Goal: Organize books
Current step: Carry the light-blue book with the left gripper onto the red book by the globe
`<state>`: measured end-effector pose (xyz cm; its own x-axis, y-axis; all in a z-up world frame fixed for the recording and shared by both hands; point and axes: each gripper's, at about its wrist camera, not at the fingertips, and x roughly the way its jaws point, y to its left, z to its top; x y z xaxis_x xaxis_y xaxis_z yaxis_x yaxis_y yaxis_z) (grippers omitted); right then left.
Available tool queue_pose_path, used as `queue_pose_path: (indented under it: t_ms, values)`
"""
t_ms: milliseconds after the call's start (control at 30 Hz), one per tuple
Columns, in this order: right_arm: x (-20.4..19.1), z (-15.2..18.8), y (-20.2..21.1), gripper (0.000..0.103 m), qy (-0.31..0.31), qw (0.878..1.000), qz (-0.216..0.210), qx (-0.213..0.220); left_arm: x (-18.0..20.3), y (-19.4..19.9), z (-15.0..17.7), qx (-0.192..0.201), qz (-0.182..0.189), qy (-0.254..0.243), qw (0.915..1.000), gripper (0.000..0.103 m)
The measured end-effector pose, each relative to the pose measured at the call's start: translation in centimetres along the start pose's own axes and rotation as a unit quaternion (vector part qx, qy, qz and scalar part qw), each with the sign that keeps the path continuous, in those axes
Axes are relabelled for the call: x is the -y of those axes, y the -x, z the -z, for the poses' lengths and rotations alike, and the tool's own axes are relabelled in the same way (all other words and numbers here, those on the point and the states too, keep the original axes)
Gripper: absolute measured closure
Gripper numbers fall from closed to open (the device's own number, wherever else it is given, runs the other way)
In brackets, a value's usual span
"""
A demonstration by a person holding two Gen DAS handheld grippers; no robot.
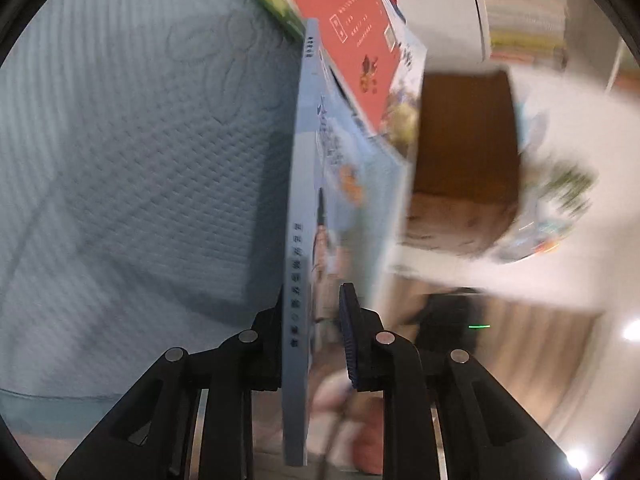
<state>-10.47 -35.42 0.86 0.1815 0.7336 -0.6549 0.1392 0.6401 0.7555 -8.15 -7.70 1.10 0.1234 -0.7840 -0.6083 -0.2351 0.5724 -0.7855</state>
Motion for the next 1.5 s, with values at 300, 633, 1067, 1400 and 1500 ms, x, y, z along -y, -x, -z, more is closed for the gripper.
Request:
queue_pose_path:
  t_ms: [300, 633, 1067, 1400, 1500]
  values:
    - [-7.2, 4.9, 0.0, 0.070, 0.217, 0.961, 0.172, -0.009, 3.1, 0.0, 4.1, 0.006, -0.130, -0.165, 0.9777, 0.083]
    - [-11.1, 7.4, 0.1, 0.070, 0.308, 0.933, 0.183, -0.024, 4.4, 3.0, 5.5, 0.045, -0.139, -0.181, 0.9724, 0.085]
    - [-21.8, 6.0, -5.4, 0.069, 0.381, 0.912, 0.153, -0.016, 0.7, 15.0, 3.0, 0.123, -0.139, -0.173, 0.9672, 0.083]
    - [-31.8, 5.1, -14.1, 0.068, 0.410, 0.903, 0.130, 0.005, -4.4, 26.5, -3.2, 0.164, -0.128, -0.178, 0.9619, 0.083]
    - [-35.3, 3.9, -19.0, 0.068, 0.432, 0.892, 0.127, 0.017, -6.8, 30.1, -6.7, 0.186, -0.140, -0.178, 0.9561, 0.083]
